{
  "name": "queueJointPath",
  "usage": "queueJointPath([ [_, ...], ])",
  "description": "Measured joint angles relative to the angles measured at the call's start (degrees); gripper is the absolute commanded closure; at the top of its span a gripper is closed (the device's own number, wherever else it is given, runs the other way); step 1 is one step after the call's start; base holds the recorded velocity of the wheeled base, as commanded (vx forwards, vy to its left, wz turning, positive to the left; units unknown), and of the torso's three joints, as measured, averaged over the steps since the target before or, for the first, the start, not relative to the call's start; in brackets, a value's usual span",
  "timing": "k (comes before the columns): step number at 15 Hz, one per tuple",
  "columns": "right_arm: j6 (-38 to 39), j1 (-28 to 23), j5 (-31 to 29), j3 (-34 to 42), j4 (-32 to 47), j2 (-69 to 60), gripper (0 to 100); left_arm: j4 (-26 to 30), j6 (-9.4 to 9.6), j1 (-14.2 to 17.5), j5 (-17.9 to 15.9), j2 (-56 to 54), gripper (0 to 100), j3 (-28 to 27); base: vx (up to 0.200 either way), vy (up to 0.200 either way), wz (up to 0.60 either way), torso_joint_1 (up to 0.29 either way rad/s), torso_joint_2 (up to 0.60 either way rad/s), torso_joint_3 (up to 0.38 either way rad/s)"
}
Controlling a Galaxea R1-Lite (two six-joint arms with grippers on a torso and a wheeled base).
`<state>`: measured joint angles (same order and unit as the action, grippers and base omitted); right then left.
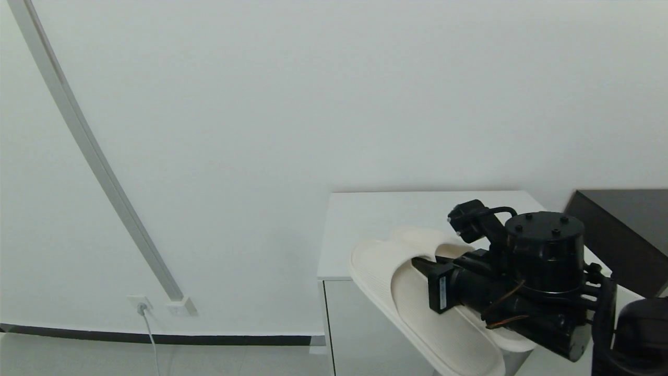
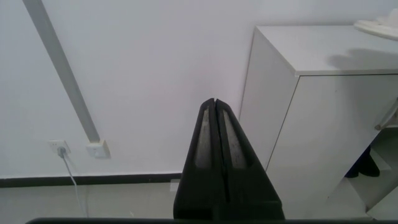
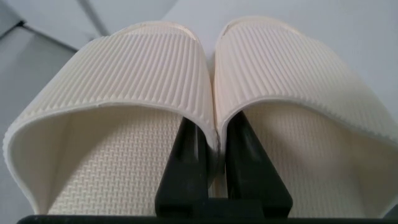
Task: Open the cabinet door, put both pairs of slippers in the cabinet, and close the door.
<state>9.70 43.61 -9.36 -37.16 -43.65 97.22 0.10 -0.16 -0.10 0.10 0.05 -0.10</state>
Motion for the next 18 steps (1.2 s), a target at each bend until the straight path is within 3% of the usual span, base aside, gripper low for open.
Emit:
queueJointPath([
  [8, -0.8, -4.1, 3.6, 1.5, -0.3, -2.2, 100, 0.0, -0.05, 0.0, 0.1, 0.0, 100, 0.0, 0.0, 0.0, 0.0, 0.0, 0.0, 0.0],
  [18, -2.0, -4.4, 3.4, 1.3, -0.5, -1.2, 100, 0.0, -0.09, 0.0, 0.0, 0.0, 100, 0.0, -0.18, 0.0, 0.0, 0.001, 0.0, 0.0],
])
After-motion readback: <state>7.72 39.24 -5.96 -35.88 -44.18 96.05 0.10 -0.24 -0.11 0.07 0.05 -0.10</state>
